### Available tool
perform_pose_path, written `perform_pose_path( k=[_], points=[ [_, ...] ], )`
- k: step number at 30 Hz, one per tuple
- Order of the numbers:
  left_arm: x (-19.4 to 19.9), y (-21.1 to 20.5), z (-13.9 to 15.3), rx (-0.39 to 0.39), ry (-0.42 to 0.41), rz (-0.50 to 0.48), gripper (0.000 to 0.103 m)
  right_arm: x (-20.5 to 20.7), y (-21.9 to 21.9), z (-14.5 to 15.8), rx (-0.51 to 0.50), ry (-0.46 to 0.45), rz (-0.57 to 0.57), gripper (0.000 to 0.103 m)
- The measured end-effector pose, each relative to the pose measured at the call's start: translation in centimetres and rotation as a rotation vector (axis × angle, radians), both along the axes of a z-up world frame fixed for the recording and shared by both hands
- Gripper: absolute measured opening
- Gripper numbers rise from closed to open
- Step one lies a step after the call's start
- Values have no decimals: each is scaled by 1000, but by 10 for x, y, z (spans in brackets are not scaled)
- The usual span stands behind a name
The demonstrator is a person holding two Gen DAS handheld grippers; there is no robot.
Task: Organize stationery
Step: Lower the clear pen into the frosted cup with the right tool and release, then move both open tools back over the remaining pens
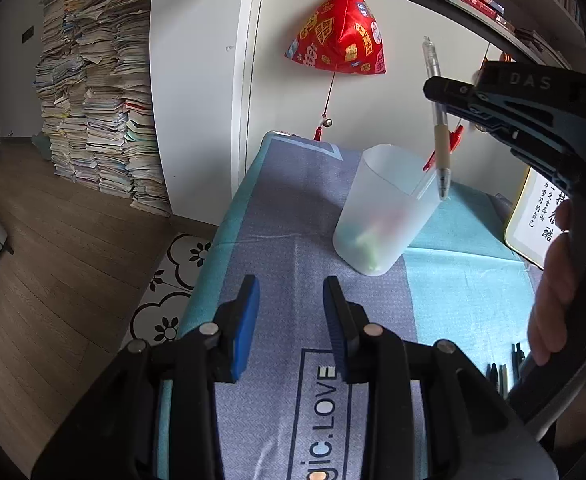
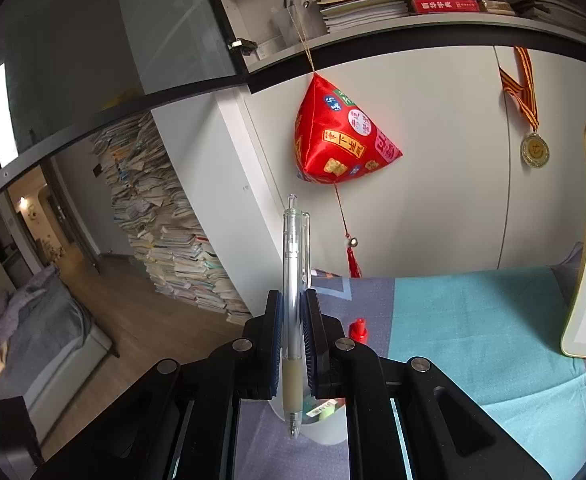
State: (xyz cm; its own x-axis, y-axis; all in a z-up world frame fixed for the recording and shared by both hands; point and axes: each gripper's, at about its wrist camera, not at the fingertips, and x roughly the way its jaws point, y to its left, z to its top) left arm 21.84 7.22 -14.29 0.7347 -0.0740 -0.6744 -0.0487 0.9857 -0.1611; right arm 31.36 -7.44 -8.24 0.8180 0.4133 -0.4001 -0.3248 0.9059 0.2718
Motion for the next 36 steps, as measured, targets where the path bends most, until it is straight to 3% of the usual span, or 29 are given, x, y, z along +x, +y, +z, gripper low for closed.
perform_pose_path(
  k=[4,8,15,16,19,21,28,33,36],
  points=[
    [1,-5,-2,16,-24,-4,31,2,9,-8,-38,-20,2,11],
    [0,-6,-3,4,-23,-14,31,-8,16,-11,-147,-137,-61,11],
    [-1,-5,-6,0,-16,-22,31,-13,19,-21,-172,-144,-71,12],
    [0,-5,-6,1,-15,-22,31,-17,19,-20,-189,-158,-80,20],
    [-1,-6,-7,7,-19,-22,31,-32,14,-14,-203,-200,-116,67],
    [-1,-6,-7,7,-19,-23,31,-41,4,-7,-167,-207,-118,71],
    [1,-7,-12,-19,9,-29,31,-62,-42,14,-164,-82,-142,71],
    [-7,-23,-5,-42,43,-75,32,-73,-84,10,-186,110,-158,71],
    [-15,-42,-1,-19,60,-116,45,-82,-114,-6,-183,249,-203,79]
  ],
)
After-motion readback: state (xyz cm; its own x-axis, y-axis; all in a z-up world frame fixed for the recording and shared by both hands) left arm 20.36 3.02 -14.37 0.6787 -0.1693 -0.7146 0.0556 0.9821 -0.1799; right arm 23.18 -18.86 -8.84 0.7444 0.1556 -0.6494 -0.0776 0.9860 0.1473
